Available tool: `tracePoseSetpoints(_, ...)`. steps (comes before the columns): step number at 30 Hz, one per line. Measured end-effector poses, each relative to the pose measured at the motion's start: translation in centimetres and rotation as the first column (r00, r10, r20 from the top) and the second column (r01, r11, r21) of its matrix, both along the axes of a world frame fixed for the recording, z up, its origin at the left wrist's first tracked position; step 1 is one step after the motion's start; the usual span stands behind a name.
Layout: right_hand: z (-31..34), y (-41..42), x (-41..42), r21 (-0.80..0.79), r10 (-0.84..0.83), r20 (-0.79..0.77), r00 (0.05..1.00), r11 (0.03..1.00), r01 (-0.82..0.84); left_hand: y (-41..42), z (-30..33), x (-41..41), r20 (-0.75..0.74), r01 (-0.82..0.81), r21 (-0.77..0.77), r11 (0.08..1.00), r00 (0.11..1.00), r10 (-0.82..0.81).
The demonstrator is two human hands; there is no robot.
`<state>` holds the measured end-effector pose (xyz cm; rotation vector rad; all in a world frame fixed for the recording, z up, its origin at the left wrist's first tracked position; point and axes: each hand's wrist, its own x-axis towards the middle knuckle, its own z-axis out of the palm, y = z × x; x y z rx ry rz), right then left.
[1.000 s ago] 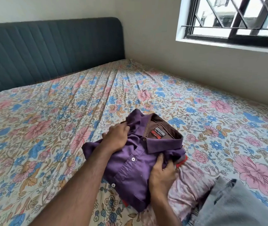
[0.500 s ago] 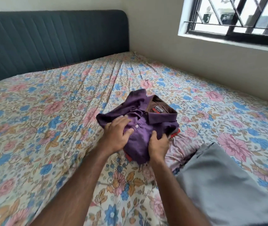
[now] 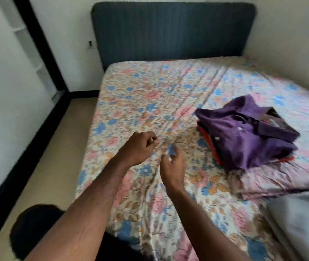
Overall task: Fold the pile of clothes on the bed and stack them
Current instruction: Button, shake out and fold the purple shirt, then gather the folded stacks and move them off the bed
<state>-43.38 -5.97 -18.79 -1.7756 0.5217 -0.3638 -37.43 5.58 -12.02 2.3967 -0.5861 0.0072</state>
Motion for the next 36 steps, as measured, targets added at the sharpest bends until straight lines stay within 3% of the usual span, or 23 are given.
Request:
tracePoseSetpoints(8,1.9,11.7,2.4,-0.161,0.302,0.08,0.95,0.945,-0.286,13.1,-0.1,-1.8,0.001,-0.226,-0.014,0.974,0.974,0.226)
tracePoseSetpoints(13,4.1,20.7,4.2,-0.337,0.521,0.049,0.852,0.812,-0.477,22.3,0.7,-4.0,0.046,-0.4,-0.081,0.913,0.913,0.405)
tracePoseSetpoints(18,6.1,32.9,3.4,-0.51,0.743,0.014,0.669,0.581,-0.634,34.4,1.3,-9.0,0.049,-0.593,-0.081,0.801,0.801,0.597)
tracePoseSetpoints(21,6.1,41.9,0.8,-0.578,0.856,-0.029,0.516,0.407,-0.707,41.9,1.0,-14.2,0.057,-0.745,-0.106,0.659,0.657,0.752)
tracePoseSetpoints(24,6.1,47.0,-1.0,-0.662,0.904,-0.101,0.416,0.251,-0.706,45.8,0.2,-17.6,0.045,-0.802,-0.116,0.587,0.586,0.809)
tracePoseSetpoints(27,6.7,54.7,-4.5,-0.723,0.961,-0.12,0.25,0.088,-0.686,51.3,0.1,-22.8,0.048,-0.88,-0.127,0.457,0.455,0.889)
tracePoseSetpoints(32,7.4,63.5,-9.1,-0.763,0.99,-0.131,0.047,-0.071,-0.643,57.3,-0.7,-29.1,0.069,-0.942,-0.088,0.323,0.318,0.946)
tracePoseSetpoints(36,7.3,67.9,-10.9,-0.8,0.992,-0.108,-0.06,-0.123,-0.588,60.7,-0.5,-32.1,0.069,-0.958,-0.045,0.282,0.279,0.958)
